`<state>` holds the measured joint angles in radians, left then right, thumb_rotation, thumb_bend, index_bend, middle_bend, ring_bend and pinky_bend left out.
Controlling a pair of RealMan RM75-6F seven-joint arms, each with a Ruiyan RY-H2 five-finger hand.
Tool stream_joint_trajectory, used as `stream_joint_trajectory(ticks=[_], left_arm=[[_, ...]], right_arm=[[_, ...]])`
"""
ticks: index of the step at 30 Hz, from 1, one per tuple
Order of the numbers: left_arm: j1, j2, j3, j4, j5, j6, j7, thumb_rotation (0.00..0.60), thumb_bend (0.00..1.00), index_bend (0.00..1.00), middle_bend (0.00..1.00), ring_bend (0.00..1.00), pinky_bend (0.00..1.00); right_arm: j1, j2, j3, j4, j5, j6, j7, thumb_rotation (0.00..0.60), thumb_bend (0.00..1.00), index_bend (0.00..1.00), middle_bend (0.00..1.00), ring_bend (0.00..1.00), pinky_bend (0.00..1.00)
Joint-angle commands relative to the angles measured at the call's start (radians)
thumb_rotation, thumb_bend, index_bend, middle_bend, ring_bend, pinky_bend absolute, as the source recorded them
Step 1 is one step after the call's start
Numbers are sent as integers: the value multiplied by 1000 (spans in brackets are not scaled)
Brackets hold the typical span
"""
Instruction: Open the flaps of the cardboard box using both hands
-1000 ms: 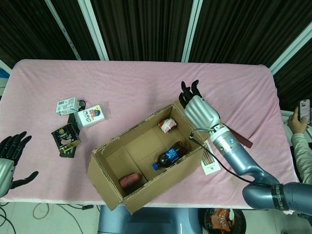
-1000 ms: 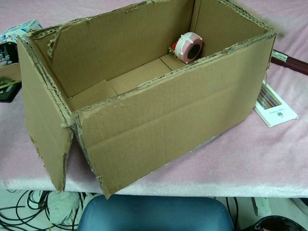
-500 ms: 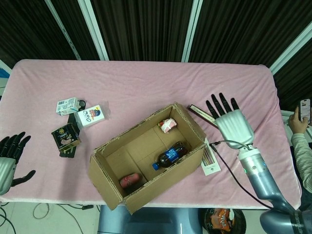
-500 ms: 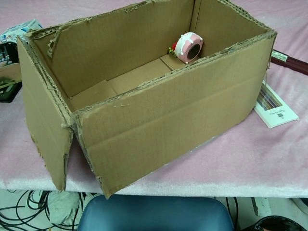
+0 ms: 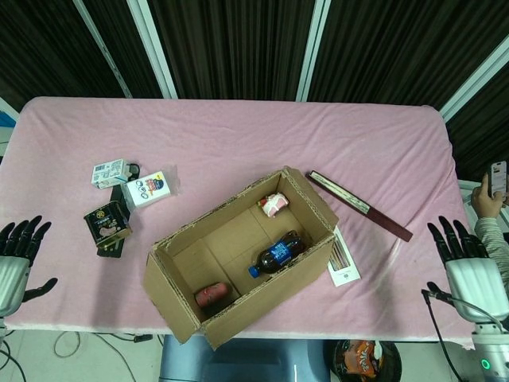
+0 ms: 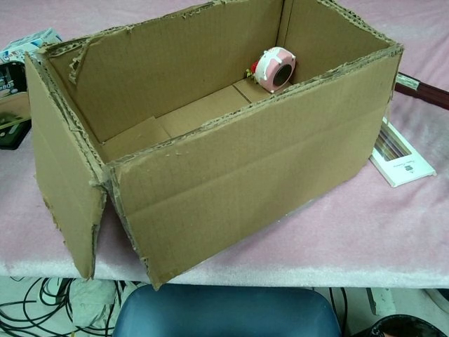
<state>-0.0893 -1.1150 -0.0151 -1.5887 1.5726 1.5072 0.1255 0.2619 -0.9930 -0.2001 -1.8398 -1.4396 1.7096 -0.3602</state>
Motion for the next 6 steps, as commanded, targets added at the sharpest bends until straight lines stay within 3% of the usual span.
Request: stream_joint_trajectory(ticks=[1,6], left_arm=[[-2,-5,-1,4,-5,-6,7,600,34,0,0,0,4],[-5,-9,-1,-1,-15,-16,21,600,34,0,0,0,4]], right_arm=[[-72,-24,-14,99,-40,44,67,600,163,0,0,0,212],[-117,-61,5,180,-36,44,150,600,163,0,0,0,212]])
